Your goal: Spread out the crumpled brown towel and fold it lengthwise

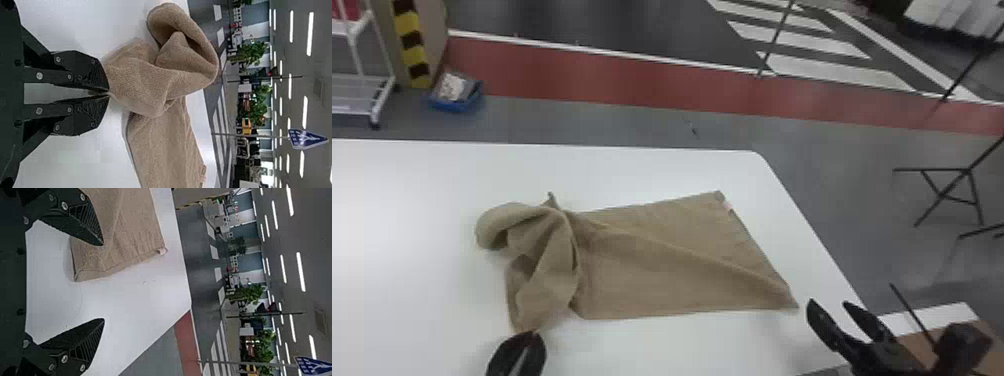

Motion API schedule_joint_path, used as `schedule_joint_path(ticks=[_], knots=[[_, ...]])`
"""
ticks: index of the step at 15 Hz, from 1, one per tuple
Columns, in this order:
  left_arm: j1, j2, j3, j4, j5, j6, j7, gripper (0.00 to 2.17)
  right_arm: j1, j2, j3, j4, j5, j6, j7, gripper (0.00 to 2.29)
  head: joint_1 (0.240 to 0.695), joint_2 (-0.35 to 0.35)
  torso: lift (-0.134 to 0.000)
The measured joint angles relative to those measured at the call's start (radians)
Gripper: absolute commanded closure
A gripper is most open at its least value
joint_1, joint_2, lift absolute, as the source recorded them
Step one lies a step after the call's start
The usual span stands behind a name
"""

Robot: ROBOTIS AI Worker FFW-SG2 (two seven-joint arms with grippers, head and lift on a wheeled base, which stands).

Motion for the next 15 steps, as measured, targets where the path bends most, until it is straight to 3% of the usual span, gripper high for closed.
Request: schedule_joint_path(ticks=[4, 6, 13, 15], knots=[[0.025, 0.009, 0.019, -0.074, 0.028, -0.025, 0.002, 1.01, -0.007, -0.001, -0.001, -0.001, 0.026, 0.025, 0.000, 0.23, 0.695, -0.350, -0.128], [0.046, 0.015, 0.049, -0.127, 0.068, -0.034, 0.002, 1.18, -0.014, -0.001, 0.006, 0.003, 0.039, 0.030, -0.001, 0.26, 0.695, -0.350, -0.128], [0.102, 0.032, 0.127, -0.244, 0.129, -0.035, -0.007, 1.24, -0.092, 0.002, 0.044, 0.058, 0.089, 0.070, -0.012, 0.27, 0.695, -0.350, -0.128], [0.106, 0.034, 0.135, -0.246, 0.129, -0.035, -0.005, 1.24, -0.110, 0.002, 0.061, 0.070, 0.110, 0.077, -0.014, 0.47, 0.695, -0.350, -0.128]])
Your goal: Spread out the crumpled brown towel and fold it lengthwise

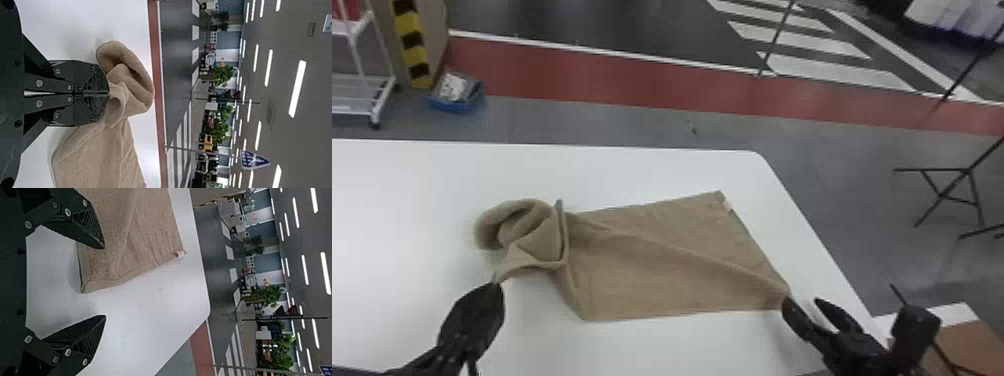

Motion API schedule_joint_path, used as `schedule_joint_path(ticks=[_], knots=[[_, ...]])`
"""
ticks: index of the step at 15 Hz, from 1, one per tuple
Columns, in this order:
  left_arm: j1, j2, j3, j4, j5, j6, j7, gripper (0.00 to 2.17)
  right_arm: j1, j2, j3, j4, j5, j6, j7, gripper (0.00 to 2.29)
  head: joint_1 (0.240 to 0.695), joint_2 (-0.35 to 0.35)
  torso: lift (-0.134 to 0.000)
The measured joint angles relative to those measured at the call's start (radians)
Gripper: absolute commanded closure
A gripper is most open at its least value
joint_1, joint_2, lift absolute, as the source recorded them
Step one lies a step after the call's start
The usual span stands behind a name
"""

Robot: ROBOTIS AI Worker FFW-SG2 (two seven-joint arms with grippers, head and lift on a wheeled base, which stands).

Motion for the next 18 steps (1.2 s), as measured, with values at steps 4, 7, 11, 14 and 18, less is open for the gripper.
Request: schedule_joint_path(ticks=[4, 7, 11, 14, 18], knots=[[0.000, 0.004, 0.015, -0.003, -0.001, 0.000, 0.004, 1.24, -0.015, -0.001, 0.013, 0.010, 0.018, 0.028, 0.002, 0.95, 0.695, -0.350, -0.128], [-0.006, 0.006, 0.026, -0.006, -0.003, 0.000, 0.009, 1.24, -0.026, -0.003, 0.009, 0.006, 0.019, 0.082, 0.008, 1.60, 0.695, -0.350, -0.128], [-0.009, 0.012, 0.064, -0.043, 0.012, 0.008, 0.043, 1.24, -0.028, -0.001, -0.008, -0.066, -0.011, 0.129, 0.029, 1.65, 0.695, -0.350, -0.128], [-0.004, 0.021, 0.134, -0.125, 0.047, 0.055, 0.073, 1.24, -0.070, -0.006, -0.051, -0.159, -0.055, 0.228, 0.033, 1.65, 0.695, -0.350, -0.128], [-0.011, 0.022, 0.282, -0.269, 0.130, 0.300, 0.080, 1.24, -0.186, -0.024, -0.102, -0.232, -0.100, 0.410, 0.029, 1.65, 0.695, -0.325, -0.128]])
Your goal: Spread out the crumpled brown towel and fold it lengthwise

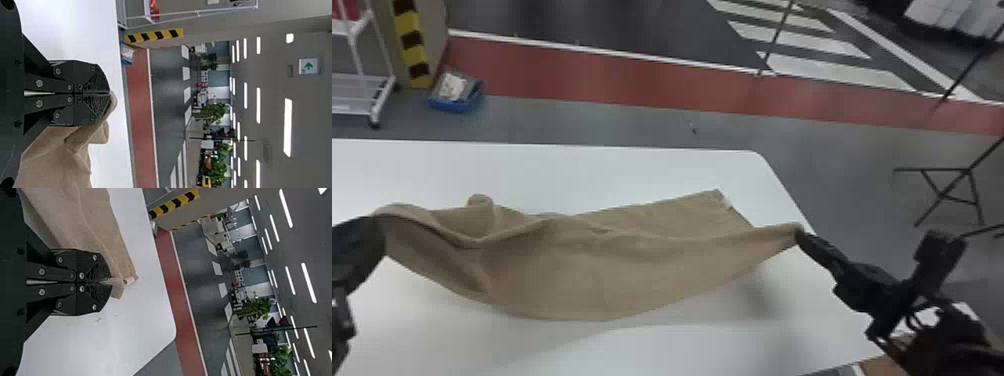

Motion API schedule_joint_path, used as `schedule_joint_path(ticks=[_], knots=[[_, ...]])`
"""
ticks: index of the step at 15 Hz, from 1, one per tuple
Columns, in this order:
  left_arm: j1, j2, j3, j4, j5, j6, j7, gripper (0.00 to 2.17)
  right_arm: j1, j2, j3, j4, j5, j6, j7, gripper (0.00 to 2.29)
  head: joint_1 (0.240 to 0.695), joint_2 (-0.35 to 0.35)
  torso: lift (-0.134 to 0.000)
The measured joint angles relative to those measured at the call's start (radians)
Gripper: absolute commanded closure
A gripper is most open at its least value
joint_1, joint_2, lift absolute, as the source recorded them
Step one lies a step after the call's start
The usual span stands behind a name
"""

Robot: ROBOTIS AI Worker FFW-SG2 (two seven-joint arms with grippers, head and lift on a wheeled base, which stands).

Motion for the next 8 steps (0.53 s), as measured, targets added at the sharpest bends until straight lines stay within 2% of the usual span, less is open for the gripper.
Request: schedule_joint_path(ticks=[3, 4, 7, 8], knots=[[-0.015, -0.010, 0.083, -0.083, 0.032, 0.270, -0.008, 1.24, -0.050, -0.004, -0.068, 0.007, -0.092, 0.035, -0.004, 1.65, 0.695, -0.310, -0.128], [-0.029, -0.014, 0.094, -0.088, 0.039, 0.316, -0.009, 1.24, -0.070, -0.004, -0.076, 0.023, -0.107, 0.037, -0.010, 1.65, 0.695, -0.309, -0.128], [-0.156, -0.050, 0.113, -0.037, 0.054, 0.463, -0.026, 1.24, -0.164, 0.000, -0.037, 0.102, -0.081, 0.030, -0.010, 1.65, 0.695, -0.282, -0.128], [-0.207, -0.063, 0.122, -0.005, 0.054, 0.514, -0.042, 1.24, -0.201, -0.001, -0.019, 0.135, -0.065, 0.028, -0.001, 1.65, 0.695, -0.249, -0.128]])
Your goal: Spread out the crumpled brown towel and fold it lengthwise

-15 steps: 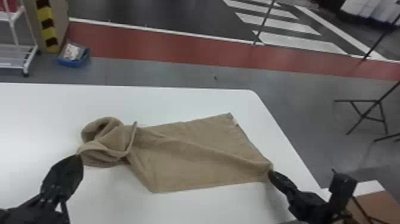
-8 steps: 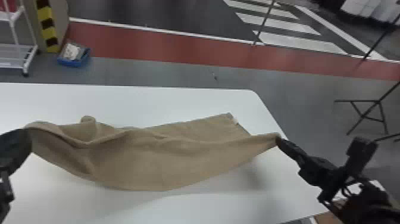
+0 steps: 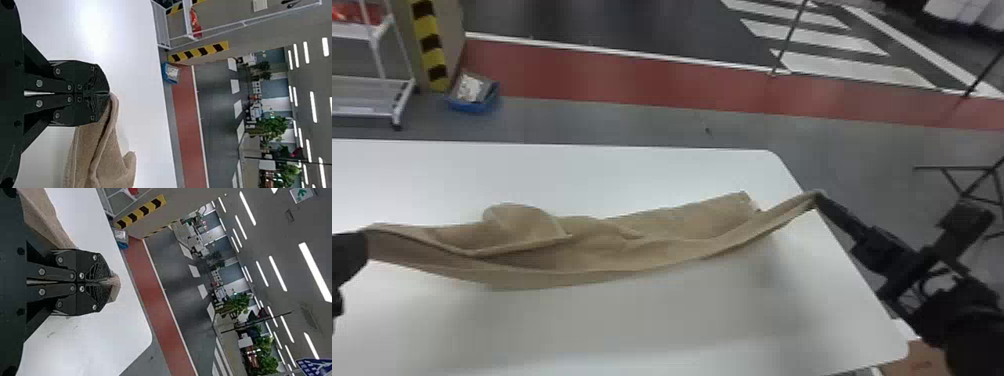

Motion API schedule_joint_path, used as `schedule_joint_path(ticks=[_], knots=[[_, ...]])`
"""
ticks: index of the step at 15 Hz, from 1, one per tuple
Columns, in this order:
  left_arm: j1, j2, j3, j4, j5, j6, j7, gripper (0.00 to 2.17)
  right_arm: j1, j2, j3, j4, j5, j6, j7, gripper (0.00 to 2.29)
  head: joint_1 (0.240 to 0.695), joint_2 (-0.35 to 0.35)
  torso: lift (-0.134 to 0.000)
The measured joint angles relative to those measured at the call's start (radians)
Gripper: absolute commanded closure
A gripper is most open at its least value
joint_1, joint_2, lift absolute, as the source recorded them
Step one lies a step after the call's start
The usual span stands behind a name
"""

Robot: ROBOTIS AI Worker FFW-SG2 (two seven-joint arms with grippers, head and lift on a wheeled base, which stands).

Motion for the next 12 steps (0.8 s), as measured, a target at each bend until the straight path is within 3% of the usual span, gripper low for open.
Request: schedule_joint_path(ticks=[3, 6, 9, 10, 12], knots=[[-0.176, -0.032, 0.026, 0.139, -0.006, 0.140, -0.013, 1.24, -0.140, 0.001, 0.054, 0.096, 0.049, -0.005, 0.019, 1.65, 0.695, -0.188, -0.128], [-0.353, -0.042, 0.036, 0.325, -0.001, 0.150, 0.000, 1.24, -0.275, 0.044, 0.096, 0.198, 0.106, -0.099, 0.033, 1.65, 0.690, -0.116, -0.128], [-0.522, -0.048, 0.032, 0.501, -0.002, 0.102, 0.004, 1.24, -0.403, 0.069, 0.146, 0.348, 0.175, -0.298, 0.024, 1.65, 0.625, -0.090, -0.128], [-0.578, -0.048, 0.030, 0.554, -0.001, 0.081, 0.004, 1.24, -0.443, 0.068, 0.171, 0.392, 0.199, -0.357, 0.015, 1.65, 0.575, -0.074, -0.128], [-0.675, -0.048, 0.027, 0.647, 0.016, 0.032, 0.004, 1.24, -0.514, 0.054, 0.217, 0.465, 0.230, -0.426, 0.002, 1.65, 0.531, -0.061, -0.128]])
